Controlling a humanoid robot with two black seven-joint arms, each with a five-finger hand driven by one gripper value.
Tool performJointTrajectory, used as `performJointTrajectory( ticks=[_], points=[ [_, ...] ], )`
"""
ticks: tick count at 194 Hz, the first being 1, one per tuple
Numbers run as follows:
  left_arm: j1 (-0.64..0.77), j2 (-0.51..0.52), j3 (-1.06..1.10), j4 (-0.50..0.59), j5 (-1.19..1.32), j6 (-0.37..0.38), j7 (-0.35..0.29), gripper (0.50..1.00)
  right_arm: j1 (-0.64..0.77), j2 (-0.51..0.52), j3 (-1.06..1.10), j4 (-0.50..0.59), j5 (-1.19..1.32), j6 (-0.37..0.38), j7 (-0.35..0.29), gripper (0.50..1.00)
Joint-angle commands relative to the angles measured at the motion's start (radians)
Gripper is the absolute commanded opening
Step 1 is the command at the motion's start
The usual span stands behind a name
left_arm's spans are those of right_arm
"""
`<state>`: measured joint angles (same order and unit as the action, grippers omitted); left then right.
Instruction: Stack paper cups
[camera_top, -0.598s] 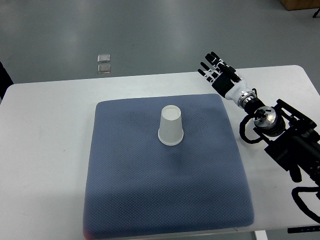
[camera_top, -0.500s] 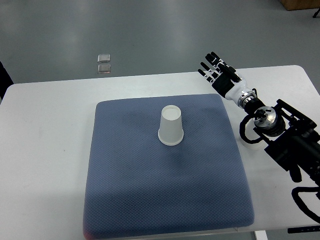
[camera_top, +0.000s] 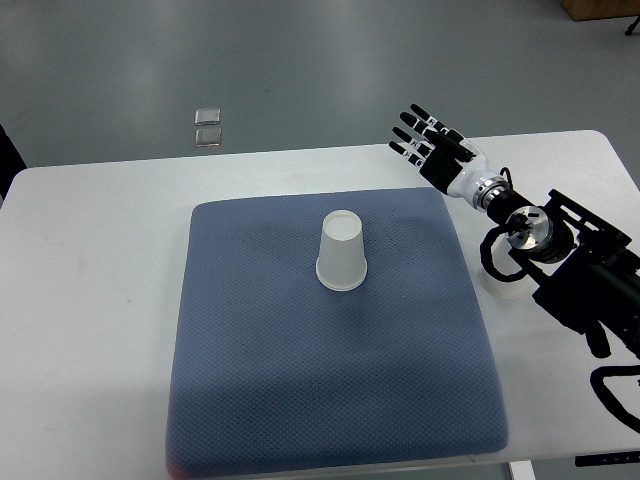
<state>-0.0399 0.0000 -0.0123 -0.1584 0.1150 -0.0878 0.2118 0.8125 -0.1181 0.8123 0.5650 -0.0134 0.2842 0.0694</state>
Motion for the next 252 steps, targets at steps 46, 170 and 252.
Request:
performJointTrajectory(
  ticks=[46,170,252],
  points=[
    [0.0,0.0,0.005,-0.02,0.005,-0.016,0.0,1.0,0.277,-0.135,-0.401,0.027,-0.296,0.017,-0.1,0.915],
    [0.0,0.0,0.006,-0.07,0.006,-0.018,0.0,1.0,1.18,-0.255,-1.704,0.5,-0.416,0.326,-0.157,0.917],
    [0.0,0.0,0.011,-0.073,0.006,-0.018,0.0,1.0,1.605,-0.293,-1.886,0.796,-0.407,0.327,-0.158,0.917]
  ],
)
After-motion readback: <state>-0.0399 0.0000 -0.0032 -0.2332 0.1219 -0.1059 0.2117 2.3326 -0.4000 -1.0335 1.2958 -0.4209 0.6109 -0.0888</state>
